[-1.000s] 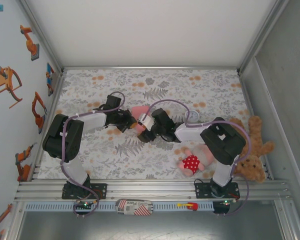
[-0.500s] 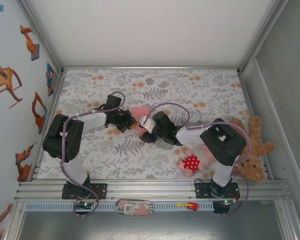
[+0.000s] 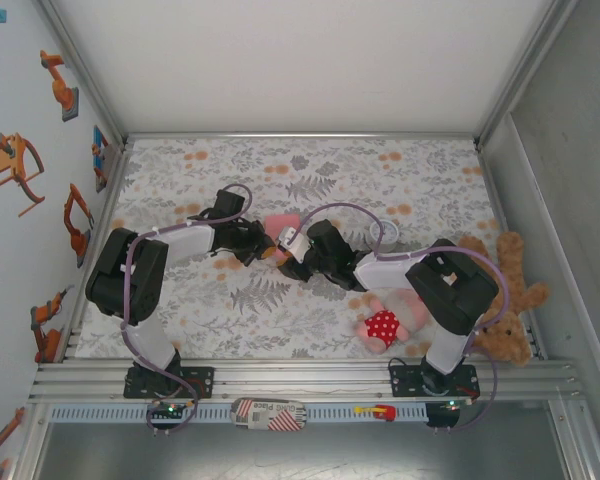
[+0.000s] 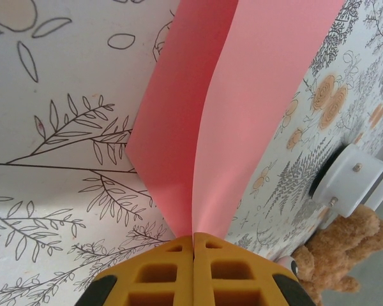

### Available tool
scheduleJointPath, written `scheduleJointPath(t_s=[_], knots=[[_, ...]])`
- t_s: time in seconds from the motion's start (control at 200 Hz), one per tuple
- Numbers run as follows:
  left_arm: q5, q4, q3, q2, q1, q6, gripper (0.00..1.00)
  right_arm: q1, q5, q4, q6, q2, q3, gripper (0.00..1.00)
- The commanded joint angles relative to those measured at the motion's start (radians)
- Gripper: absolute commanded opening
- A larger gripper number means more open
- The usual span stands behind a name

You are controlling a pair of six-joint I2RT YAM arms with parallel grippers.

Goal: Fold a paper plane with a square sheet of paper (pick it up from the middle)
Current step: Third fold the triangle at the center of the table.

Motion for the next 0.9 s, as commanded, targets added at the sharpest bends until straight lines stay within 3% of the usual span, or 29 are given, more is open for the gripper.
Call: scheduleJointPath(t_s=[0.0, 0.185, 0.416, 0.696, 0.896], knots=[[-0.001, -0.026, 0.020, -0.017, -0.005, 0.004, 0.04, 0.006, -0.029, 0.017, 0.002, -0.006, 0.024, 0.29], [0.000, -0.028, 0.021, -0.018, -0.006, 0.002, 0.06, 0.006, -0.041, -0.014, -0.006, 0.001, 0.042, 0.23], [-0.016, -0.060, 0.023, -0.048, 0.019, 0.025, 0.16, 0.006, -0.078, -0.051, -0.006, -0.006, 0.048, 0.00], [-0.084, -0.167, 0.061, -0.122, 0.097, 0.133, 0.29, 0.006, -0.113, -0.080, 0.059, -0.030, 0.043, 0.00], [-0.069, -0.112, 0.112, -0.089, 0.065, 0.163, 0.29, 0.006, -0.165, -0.054, 0.159, -0.041, 0.027, 0.00]])
